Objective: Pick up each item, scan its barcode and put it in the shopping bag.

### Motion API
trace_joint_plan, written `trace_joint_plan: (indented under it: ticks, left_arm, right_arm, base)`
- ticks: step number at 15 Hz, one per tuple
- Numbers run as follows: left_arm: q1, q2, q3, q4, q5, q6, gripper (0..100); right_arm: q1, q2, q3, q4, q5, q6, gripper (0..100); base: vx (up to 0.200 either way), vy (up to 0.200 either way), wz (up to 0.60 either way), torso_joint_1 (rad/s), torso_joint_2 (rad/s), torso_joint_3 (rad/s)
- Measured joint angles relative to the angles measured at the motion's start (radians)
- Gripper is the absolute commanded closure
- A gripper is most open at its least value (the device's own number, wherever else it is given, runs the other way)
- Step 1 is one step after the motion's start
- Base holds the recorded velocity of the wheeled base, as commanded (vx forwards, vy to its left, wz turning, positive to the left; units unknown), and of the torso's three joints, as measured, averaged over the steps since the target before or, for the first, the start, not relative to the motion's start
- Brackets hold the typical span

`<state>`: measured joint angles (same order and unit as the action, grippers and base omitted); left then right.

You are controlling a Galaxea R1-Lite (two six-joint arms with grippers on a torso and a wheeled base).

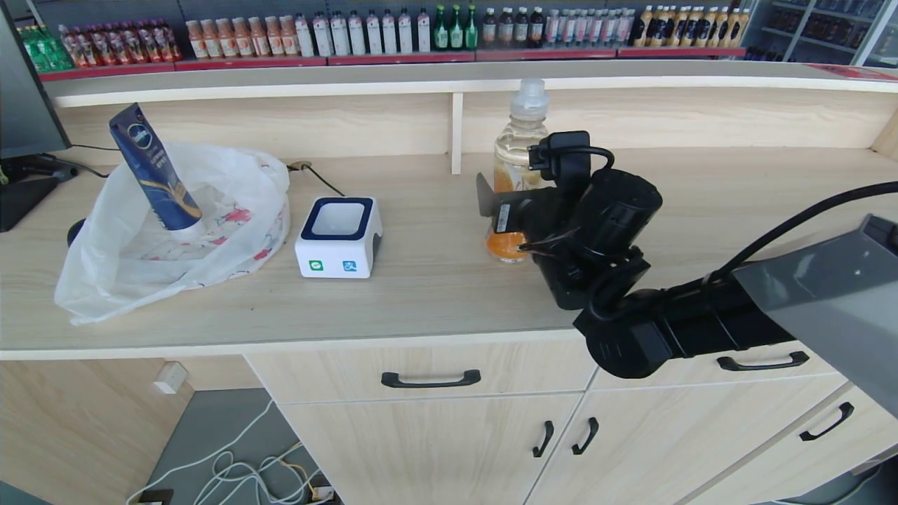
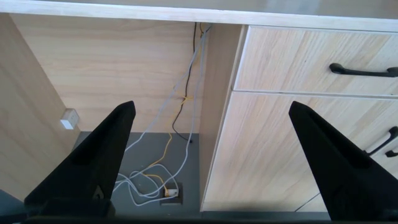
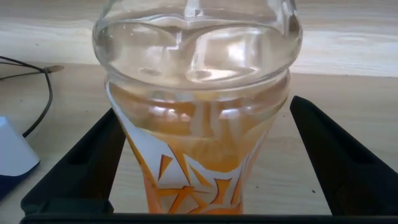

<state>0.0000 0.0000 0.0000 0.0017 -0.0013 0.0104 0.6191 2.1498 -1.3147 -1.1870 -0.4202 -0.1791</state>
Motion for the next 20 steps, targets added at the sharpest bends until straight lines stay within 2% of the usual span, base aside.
trace_joint_plan:
  ticks: [19, 20]
  left_arm:
    - [0.000, 0.000, 0.000, 0.000, 0.000, 0.000, 0]
    - [0.000, 0.000, 0.000, 0.000, 0.000, 0.000, 0]
  right_arm:
    - [-0.008, 0.023, -0.061, 0.001, -0.001, -0.018, 0]
    - [-0.008, 0.023, -0.061, 0.001, -0.001, -0.019, 100]
  base:
    - [0.000, 0.000, 0.00, 0.000, 0.00, 0.000]
    - [0.000, 0.000, 0.00, 0.000, 0.00, 0.000]
